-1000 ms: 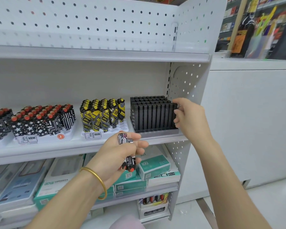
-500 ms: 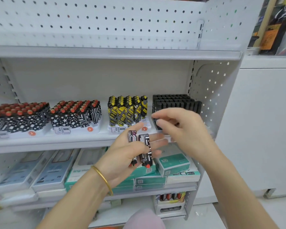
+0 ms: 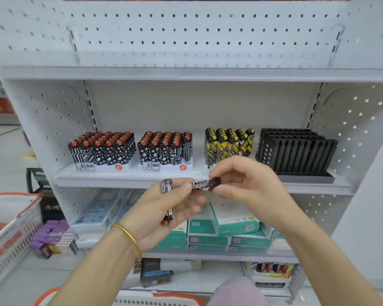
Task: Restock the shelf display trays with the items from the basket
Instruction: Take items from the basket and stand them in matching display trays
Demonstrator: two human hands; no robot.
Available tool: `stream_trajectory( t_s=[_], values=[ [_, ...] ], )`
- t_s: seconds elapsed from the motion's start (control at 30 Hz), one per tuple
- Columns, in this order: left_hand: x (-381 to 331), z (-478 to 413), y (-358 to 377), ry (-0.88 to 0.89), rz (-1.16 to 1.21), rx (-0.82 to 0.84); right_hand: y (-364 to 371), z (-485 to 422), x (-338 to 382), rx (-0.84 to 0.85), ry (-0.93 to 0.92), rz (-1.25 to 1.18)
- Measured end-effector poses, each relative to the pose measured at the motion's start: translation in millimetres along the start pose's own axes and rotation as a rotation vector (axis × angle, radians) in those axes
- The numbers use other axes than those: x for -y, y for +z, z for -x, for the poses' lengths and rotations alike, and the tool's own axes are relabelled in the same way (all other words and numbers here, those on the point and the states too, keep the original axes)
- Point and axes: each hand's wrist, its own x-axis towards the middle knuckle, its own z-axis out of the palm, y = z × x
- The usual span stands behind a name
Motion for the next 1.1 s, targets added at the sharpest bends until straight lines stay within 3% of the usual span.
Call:
stream_trajectory(
  t_s=[0.17, 0.4, 0.63, 0.87, 0.97, 1.1],
  values=[
    [-5, 4, -20, 0.078, 0.021, -0.162, 29, -2, -9, 0.092, -0.013, 0.051],
    [-13, 5, -26, 0.208, -0.182, -0.22, 43, -24, -1, 0.011, 0.136, -0.042],
    [-13, -3, -22, 0.306, -0.346, -0.264, 50, -30, 1, 0.103, -0.015, 0.46],
    [-11, -7, -17, 0.229, -0.325, -0.288, 32, -46, 2, -0.062, 0.022, 0.29],
    [-11, -10, -13, 0.151, -0.305, -0.293, 26, -68, 13, -0.147, -0.074, 0.436],
    [-13, -12, -3, 0.076, -0.168, -0.249, 20, -100, 15, -0.106, -0.101, 0.658]
  ],
)
